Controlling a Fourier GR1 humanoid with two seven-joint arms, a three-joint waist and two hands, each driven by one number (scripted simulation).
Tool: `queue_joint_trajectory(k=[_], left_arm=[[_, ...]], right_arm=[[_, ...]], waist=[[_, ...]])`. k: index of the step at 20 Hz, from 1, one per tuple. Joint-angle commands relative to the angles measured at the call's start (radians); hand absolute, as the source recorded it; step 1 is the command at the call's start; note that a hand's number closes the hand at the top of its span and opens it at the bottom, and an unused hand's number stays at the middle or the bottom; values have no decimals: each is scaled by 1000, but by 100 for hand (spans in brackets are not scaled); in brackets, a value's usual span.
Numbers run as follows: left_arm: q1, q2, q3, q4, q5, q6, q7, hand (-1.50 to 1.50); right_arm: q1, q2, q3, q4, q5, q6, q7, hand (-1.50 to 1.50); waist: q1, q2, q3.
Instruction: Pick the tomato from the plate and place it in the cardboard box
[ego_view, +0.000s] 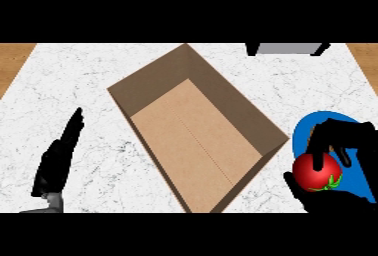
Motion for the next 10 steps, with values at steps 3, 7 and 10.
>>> queue_joint_trajectory(k=[3, 7, 10], left_arm=[[19, 17, 23, -26, 19, -33, 2, 0], [12, 2, 19, 13, 4, -18, -29, 0], [31, -5, -3, -30, -2, -28, -15, 0]], right_arm=[[-252, 74, 39, 63, -9, 74, 186, 150], [-433, 169, 122, 165, 69, 74, 335, 150], [-492, 247, 191, 307, 157, 18, 325, 150]], waist=[[7, 2, 0], [9, 1, 0], [14, 2, 0]])
